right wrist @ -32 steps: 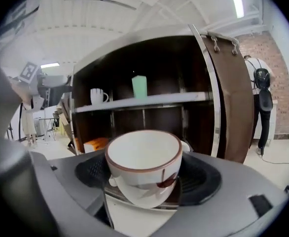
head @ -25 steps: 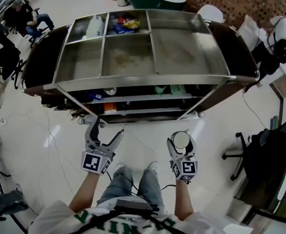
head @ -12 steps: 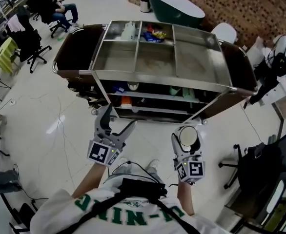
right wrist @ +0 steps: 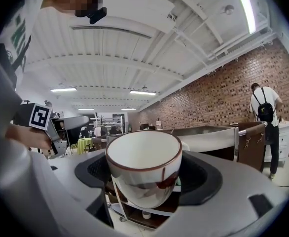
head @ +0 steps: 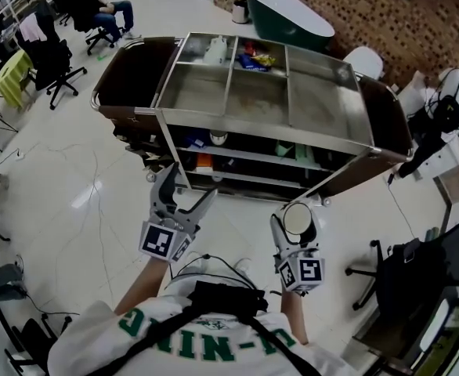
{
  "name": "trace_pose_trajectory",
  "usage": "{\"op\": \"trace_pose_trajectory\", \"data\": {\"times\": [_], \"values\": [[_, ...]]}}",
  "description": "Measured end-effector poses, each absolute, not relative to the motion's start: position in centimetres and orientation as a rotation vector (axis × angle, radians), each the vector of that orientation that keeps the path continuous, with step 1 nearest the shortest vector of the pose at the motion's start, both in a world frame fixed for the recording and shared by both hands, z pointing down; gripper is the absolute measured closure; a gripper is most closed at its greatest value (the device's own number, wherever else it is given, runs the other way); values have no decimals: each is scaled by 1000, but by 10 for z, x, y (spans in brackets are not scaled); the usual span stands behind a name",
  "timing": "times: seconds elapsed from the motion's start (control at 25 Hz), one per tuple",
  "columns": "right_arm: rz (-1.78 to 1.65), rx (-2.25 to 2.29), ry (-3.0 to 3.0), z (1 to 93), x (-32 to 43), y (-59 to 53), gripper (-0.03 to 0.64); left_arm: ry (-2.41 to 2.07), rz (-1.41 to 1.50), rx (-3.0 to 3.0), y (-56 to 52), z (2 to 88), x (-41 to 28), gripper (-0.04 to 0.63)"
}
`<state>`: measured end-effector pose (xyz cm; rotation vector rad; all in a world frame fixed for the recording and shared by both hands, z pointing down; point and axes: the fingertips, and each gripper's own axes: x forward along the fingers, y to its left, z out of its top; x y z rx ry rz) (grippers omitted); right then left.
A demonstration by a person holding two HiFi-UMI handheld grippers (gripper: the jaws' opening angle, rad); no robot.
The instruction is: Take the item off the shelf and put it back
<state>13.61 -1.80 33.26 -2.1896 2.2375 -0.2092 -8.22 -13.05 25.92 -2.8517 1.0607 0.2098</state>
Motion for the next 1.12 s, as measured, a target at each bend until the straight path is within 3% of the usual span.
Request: {"op": "trace_pose_trajectory", "data": {"times": [0.36, 1.12], "values": [[-370, -2174, 2314, 422, 125, -91, 207, 1134, 147, -2830, -139, 274, -89, 199], [-554, -2242, 2418, 595, 168, -366, 207, 1518, -82, -2851, -161, 328, -138, 199]]}}
